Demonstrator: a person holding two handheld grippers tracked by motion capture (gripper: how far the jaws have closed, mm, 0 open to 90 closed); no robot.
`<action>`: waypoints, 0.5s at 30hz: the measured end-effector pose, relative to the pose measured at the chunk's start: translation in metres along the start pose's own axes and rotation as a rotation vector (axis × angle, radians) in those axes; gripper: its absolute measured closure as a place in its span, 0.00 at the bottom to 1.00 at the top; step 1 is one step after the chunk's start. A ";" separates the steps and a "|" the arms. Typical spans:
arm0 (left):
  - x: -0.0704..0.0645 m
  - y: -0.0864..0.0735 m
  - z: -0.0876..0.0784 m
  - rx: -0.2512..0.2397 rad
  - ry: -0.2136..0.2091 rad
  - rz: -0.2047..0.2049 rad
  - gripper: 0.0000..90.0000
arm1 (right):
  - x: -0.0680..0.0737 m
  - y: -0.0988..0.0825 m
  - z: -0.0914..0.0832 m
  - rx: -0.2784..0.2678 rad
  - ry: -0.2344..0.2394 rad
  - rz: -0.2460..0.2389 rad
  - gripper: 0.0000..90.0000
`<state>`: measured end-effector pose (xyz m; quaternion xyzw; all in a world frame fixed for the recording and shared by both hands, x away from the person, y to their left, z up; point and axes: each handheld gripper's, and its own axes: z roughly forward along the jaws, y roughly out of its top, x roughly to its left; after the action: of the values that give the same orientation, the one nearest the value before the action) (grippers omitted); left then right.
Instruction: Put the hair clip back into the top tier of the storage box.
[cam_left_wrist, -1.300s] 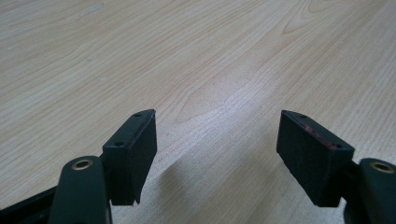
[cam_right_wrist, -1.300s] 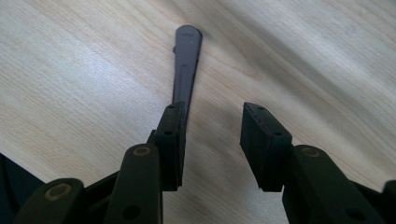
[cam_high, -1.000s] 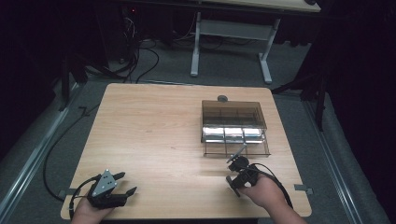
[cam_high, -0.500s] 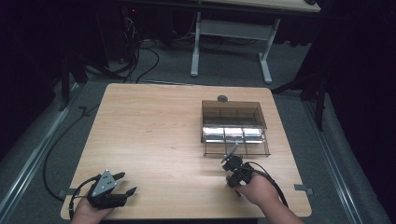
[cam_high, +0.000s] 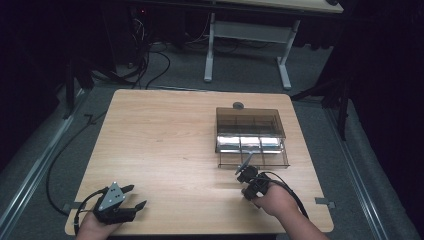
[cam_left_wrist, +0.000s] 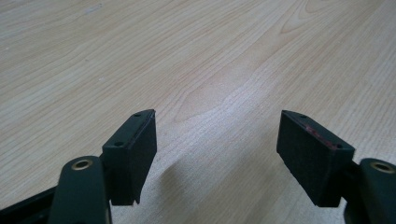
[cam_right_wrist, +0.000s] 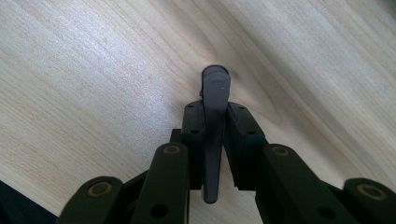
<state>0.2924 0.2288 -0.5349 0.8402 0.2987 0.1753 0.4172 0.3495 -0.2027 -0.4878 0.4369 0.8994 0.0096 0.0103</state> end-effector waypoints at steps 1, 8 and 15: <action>0.000 0.000 0.000 0.000 -0.001 0.000 0.32 | 0.000 0.000 0.000 -0.002 -0.001 -0.003 0.88; 0.000 0.000 0.000 0.000 -0.001 0.002 0.32 | -0.001 -0.001 -0.002 0.001 0.014 -0.008 0.88; 0.000 0.000 0.000 -0.001 -0.003 0.005 0.32 | -0.005 -0.003 -0.012 -0.012 0.007 -0.006 0.90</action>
<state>0.2924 0.2282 -0.5352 0.8411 0.2959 0.1751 0.4174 0.3498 -0.2086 -0.4759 0.4339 0.9008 0.0165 0.0098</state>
